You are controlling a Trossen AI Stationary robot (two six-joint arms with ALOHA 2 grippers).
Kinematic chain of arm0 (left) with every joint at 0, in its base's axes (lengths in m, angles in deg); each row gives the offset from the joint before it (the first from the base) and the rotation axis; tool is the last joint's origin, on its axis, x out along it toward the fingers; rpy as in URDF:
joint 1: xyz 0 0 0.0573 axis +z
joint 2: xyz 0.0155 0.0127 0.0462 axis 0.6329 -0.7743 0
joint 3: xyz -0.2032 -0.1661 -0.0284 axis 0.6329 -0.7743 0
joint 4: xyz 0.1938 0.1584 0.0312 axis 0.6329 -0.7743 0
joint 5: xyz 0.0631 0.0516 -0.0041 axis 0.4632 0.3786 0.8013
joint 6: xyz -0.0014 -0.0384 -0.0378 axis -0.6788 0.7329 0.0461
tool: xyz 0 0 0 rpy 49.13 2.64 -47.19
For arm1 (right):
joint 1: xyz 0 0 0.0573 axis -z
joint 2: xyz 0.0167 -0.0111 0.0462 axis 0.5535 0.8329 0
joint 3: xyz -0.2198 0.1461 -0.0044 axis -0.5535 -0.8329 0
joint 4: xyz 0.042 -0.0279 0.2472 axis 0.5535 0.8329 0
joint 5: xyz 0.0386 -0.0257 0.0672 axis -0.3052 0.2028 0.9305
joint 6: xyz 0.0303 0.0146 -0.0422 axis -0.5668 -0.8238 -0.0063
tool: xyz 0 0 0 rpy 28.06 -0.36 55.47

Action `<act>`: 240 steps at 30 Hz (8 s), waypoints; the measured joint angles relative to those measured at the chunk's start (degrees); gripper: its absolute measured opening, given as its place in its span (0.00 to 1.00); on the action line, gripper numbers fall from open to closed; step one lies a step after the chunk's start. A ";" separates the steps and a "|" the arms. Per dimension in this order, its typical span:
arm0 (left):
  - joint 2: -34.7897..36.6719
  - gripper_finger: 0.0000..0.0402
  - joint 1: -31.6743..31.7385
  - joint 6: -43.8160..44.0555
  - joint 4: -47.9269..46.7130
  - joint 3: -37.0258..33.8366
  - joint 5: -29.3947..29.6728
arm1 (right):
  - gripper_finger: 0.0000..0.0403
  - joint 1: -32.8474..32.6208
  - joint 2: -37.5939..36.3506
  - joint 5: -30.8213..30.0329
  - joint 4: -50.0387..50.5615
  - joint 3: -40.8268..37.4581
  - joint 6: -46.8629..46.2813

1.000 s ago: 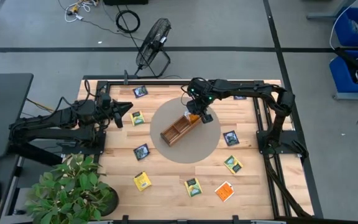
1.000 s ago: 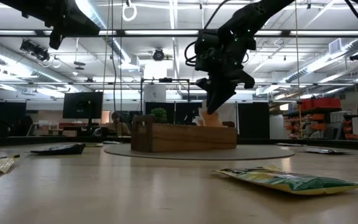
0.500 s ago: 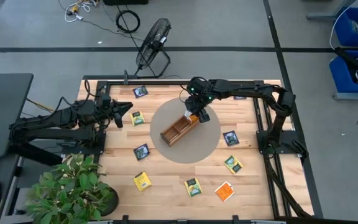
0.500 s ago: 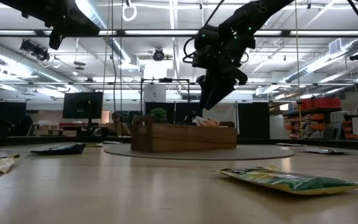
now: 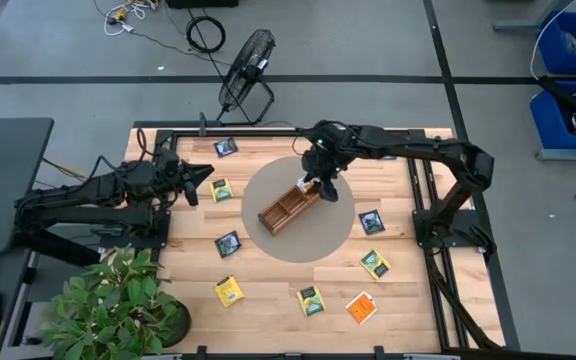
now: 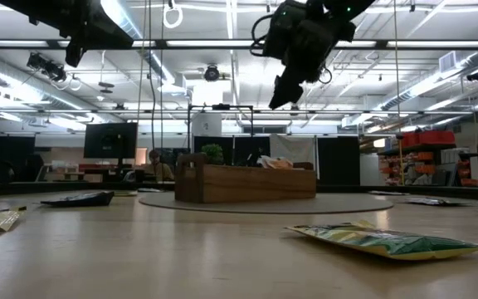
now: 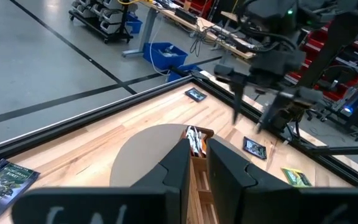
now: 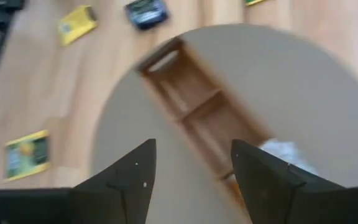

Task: Pick & Place Tea
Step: Put the orange tea bag into the right section of the wooden organizer

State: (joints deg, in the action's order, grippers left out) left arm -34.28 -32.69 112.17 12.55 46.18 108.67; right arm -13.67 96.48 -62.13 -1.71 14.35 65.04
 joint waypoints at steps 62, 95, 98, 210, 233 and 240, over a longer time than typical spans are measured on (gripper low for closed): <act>-0.02 0.14 -0.01 -0.31 -0.92 0.02 -0.76 | 0.53 -58.00 -30.86 -15.62 -31.20 -46.56 -78.03; 0.00 0.14 -0.01 0.04 -1.36 0.02 -0.46 | 0.53 -61.78 -11.46 -22.56 -37.96 -46.51 -89.92; 0.00 0.14 -0.02 0.04 -1.25 0.02 -0.46 | 0.53 -62.21 -9.80 -22.43 -39.20 -46.25 -88.75; 0.00 0.14 0.00 0.45 -1.16 0.02 -0.28 | 0.00 -16.62 -22.64 -50.48 -5.99 -20.31 28.56; -0.02 0.14 0.00 0.46 -1.23 0.02 -0.26 | 0.00 -12.19 -13.52 -45.15 -17.18 -20.31 41.96; -0.02 0.14 0.00 0.48 -1.21 0.02 -0.26 | 0.00 -11.27 -10.33 -43.77 -17.35 -20.32 43.11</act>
State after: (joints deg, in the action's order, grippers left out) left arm -34.30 -32.69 112.65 11.34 46.20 108.41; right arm -24.95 86.16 -105.89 -19.06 -5.96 108.15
